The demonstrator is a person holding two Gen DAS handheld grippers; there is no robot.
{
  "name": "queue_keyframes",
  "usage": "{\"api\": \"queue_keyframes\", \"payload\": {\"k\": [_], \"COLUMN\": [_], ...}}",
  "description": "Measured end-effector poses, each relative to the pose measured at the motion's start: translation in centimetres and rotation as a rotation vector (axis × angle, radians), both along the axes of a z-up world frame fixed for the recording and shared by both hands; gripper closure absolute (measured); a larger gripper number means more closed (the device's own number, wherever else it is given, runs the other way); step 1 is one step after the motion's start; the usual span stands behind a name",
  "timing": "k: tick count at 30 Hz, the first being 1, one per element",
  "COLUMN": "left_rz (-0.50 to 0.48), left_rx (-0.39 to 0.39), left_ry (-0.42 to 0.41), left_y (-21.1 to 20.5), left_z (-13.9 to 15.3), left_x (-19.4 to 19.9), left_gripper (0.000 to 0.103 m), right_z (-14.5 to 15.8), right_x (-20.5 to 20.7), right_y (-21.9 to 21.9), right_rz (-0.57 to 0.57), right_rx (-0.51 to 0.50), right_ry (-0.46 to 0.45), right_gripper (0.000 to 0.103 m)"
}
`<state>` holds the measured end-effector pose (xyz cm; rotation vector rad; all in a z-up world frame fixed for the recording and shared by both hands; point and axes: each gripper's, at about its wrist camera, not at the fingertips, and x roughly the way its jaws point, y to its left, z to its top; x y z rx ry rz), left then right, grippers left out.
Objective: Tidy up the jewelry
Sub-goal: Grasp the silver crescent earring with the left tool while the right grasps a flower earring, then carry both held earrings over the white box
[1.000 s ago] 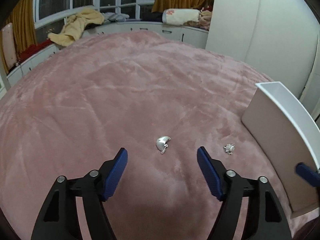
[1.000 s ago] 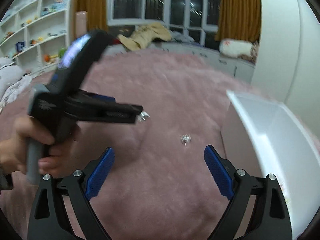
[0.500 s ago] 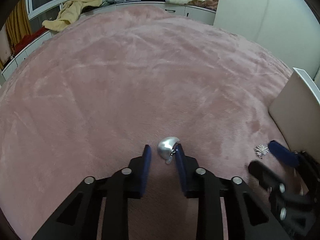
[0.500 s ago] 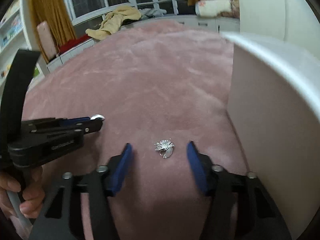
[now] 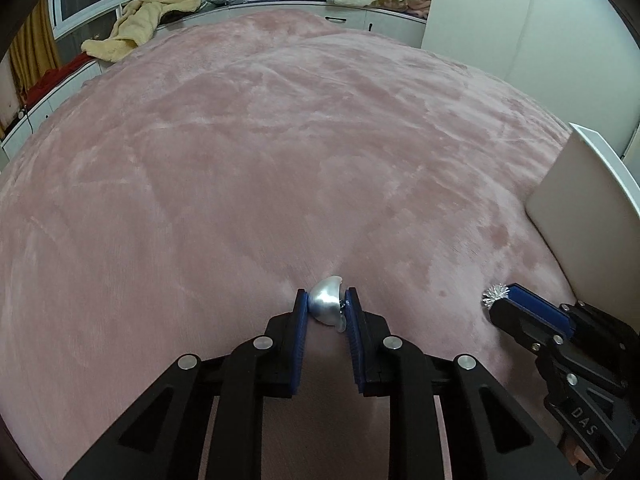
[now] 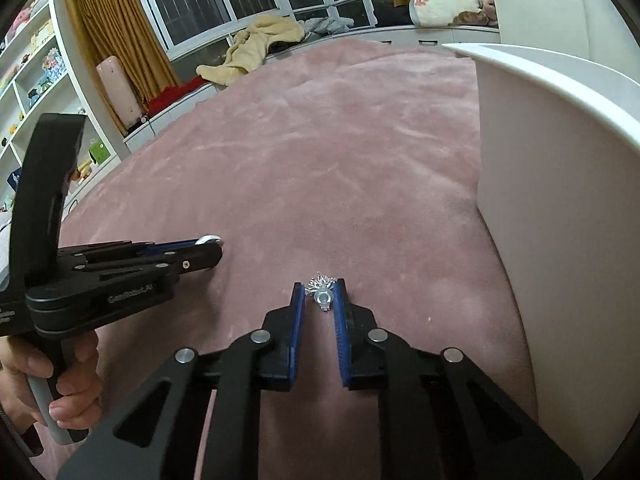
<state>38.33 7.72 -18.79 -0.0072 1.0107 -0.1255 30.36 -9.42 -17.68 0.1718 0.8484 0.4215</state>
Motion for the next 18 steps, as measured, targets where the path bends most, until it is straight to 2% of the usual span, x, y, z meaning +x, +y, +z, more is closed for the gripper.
{"api": "queue_keyframes", "payload": {"k": [10, 18], "left_rz": [-0.031, -0.058], "left_rx": [-0.024, -0.02], "left_ry": [-0.01, -0.073], "left_y": [-0.6, -0.9], "left_z": [1.1, 4.6], "left_x": [-2.7, -5.3], "left_gripper": [0.08, 0.08], "right_z": [2.8, 6.6], "right_x": [-3.1, -4.9], "right_y": [0.8, 0.9], "right_rz": [0.014, 0.021], "right_rx": [-0.031, -0.024], "right_ry": [-0.037, -0.083], "right_gripper": [0.088, 0.088]}}
